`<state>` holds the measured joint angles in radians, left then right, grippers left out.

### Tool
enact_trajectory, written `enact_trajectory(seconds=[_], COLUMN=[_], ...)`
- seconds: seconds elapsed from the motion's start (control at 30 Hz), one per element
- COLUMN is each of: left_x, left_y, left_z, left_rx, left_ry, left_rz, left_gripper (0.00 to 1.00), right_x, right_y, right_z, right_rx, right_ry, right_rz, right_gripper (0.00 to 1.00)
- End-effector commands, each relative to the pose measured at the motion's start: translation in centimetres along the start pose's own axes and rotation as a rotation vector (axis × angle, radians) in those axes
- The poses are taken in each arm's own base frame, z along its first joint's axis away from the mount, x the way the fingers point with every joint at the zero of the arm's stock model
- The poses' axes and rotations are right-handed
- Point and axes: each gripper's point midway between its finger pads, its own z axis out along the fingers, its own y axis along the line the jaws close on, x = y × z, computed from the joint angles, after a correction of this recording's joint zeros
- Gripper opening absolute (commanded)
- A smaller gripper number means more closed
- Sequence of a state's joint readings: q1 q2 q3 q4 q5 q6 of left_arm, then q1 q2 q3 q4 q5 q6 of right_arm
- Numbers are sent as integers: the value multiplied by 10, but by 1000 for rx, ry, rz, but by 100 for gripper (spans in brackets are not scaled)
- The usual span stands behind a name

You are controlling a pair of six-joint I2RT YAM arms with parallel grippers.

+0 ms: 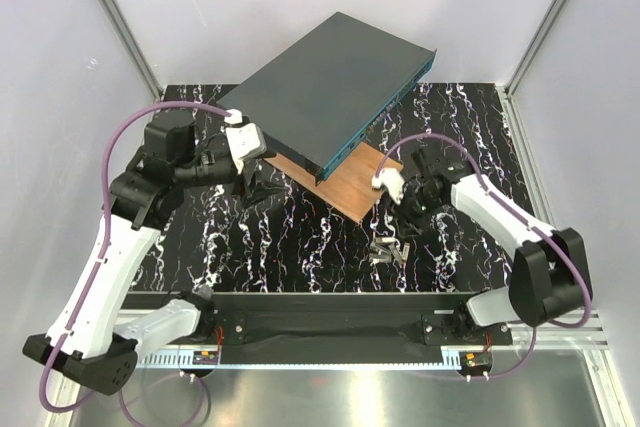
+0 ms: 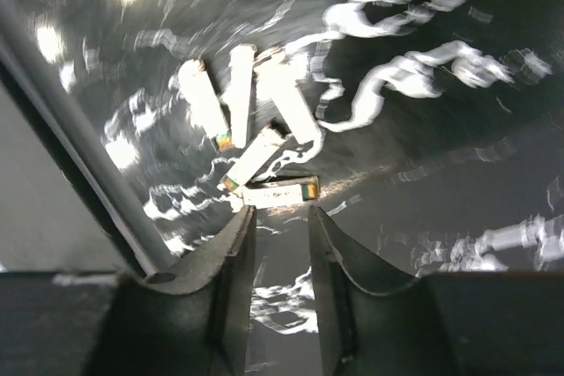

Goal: Insert the plug into the switch port

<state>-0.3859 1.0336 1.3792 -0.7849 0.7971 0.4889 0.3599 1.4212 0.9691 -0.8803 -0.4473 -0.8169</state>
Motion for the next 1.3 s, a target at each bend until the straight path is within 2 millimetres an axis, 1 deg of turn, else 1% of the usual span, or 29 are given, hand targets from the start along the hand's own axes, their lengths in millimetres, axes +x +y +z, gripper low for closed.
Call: enact_trajectory(seconds=[0.0, 0.03, 0.07, 0.1, 0.13, 0.17, 0.2, 0.23, 0.27, 0.3, 0.33, 0.37, 0.43, 0.47, 0.5, 0.53, 0.57, 0.63, 0.67, 0.73, 0.77, 0.87, 1.07, 1.13, 1.2, 1.27], left_x=[-15, -21, -22, -25, -26, -27, -29, -29, -30, -30, -31, -32, -34, -33, -33, -32, -31, -30, -29, -29, -29, -31, -28, -28, -28, -29], left_y=[14, 17, 21, 22, 23, 25, 26, 27, 29, 30, 29, 30, 31, 33, 32, 32, 33, 33, 34, 35, 36, 37, 38, 38, 38, 39], left_z=[-4, -7, -8, -8, -9, -9, -9, -9, -10, -10, -11, -12, -14, -14, -14, -15, -16, -18, -18, -18, -19, -16, -12, -11, -10, -10], left_rx=[-113, -138, -163, -176, -184, -194, -202, -207, -218, -221, -224, -230, -240, -246, -249, -253, -258, -270, -277, -282, -287, -281, -268, -265, -263, -263], left_ry=[-58, -83, -91, -106, -113, -117, -127, -128, -132, -131, -134, -133, -134, -131, -129, -126, -120, -116, -113, -113, -115, -125, -123, -125, -124, -125], left_rz=[-27, -19, -24, -31, -37, -42, -47, -50, -55, -56, -54, -52, -49, -50, -50, -50, -47, -44, -44, -41, -41, -54, -59, -56, -57, -56], left_gripper=[75, 75, 75, 75, 75, 75, 75, 75, 75, 75, 75, 75, 75, 76, 76, 76, 76, 76, 76, 77, 77, 77, 77, 77, 77, 78], right_x=[-38, -39, -38, -34, -30, -29, -22, -21, -16, -20, -16, -14, -12, -6, -7, -6, 1, 11, 22, 26, 32, 37, 41, 44, 46, 44], right_y=[-13, -12, -15, -20, -24, -26, -22, -24, -23, -20, -11, -8, -17, -13, -5, 1, 7, 10, 17, 22, 28, 18, -1, -3, -6, -9], right_z=[-38, -40, -42, -43, -44, -43, -35, -33, -28, -21, -17, -10, -7, -2, 6, 9, 12, 15, 19, 19, 22, 26, 34, 38, 42, 44], right_rx=[191, 210, 240, 289, 329, 346, 336, 338, 331, 288, 254, 238, 286, 281, 220, 194, 192, 203, 203, 201, 192, 223, 233, 234, 232, 223], right_ry=[-122, -131, -136, -117, -104, -93, -39, -17, 22, 27, 74, 94, 82, 105, 115, 122, 139, 161, 191, 167, 178, 178, 216, 234, 255, 266], right_rz=[385, 448, 521, 642, 721, 780, 867, 876, 996, 1027, 1079, 1130, 1154, 1177, 1225, 1235, 1250, 1268, 1285, 1305, 1319, 1353, 1410, 1417, 1423, 1424], right_gripper=[35, 34, 30, 25, 24, 24, 26, 26, 25, 24, 25, 26, 28, 37, 46, 58, 66, 65, 64, 63, 65, 61, 56, 52, 51, 49])
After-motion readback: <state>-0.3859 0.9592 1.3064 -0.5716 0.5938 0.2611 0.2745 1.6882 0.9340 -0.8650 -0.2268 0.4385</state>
